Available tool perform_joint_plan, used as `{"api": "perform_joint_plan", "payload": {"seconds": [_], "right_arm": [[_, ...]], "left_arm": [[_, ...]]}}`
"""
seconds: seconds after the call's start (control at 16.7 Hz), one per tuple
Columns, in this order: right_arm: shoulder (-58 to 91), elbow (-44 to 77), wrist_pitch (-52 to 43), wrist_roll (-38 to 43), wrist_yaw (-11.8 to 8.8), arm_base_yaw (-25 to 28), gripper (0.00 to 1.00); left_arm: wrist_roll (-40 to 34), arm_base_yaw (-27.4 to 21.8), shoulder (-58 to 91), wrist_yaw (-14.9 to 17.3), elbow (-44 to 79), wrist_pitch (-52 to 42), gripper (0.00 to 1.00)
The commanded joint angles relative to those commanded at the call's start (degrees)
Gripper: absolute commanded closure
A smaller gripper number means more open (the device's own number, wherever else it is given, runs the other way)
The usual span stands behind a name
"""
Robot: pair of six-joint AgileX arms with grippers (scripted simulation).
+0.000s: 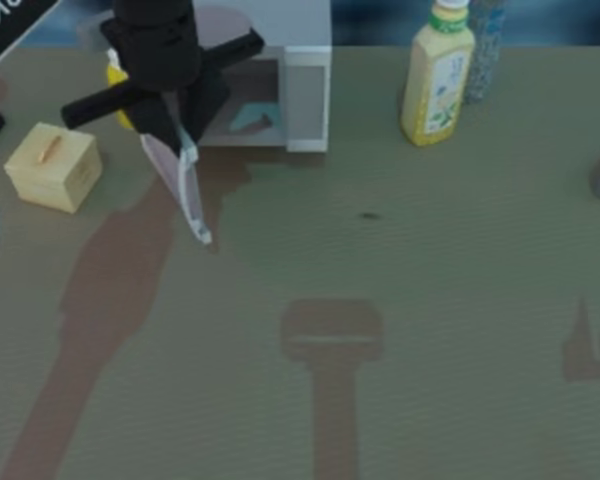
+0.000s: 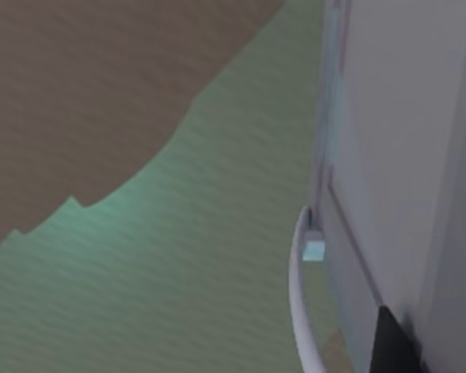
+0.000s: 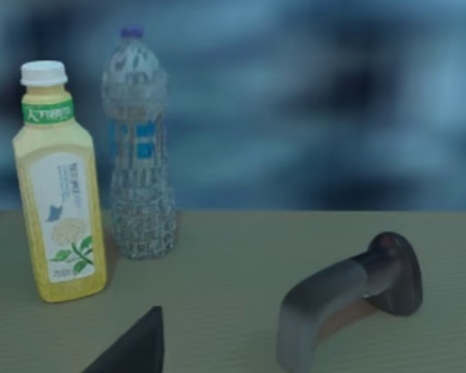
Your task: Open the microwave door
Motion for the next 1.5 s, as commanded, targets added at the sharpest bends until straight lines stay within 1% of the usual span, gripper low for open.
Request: {"api": "perform_joint_plan", "payload": {"seconds": [0.18, 0.6, 1.5], "right_arm": [[0.00, 0.00, 0.00, 0.00, 0.00, 0.00, 0.00], [0.00, 0.00, 0.00, 0.00, 0.00, 0.00, 0.00], [0.00, 0.00, 0.00, 0.00, 0.00, 0.00, 0.00]], "left_arm": [[0.24, 0.09, -0.77, 0.09, -0.84, 0.35, 1.00], [3.16, 2.42, -5.33, -0.05, -8.74, 3.43, 1.00], [3.20, 2.46, -5.39, -0.05, -8.85, 3.46, 1.00]]}}
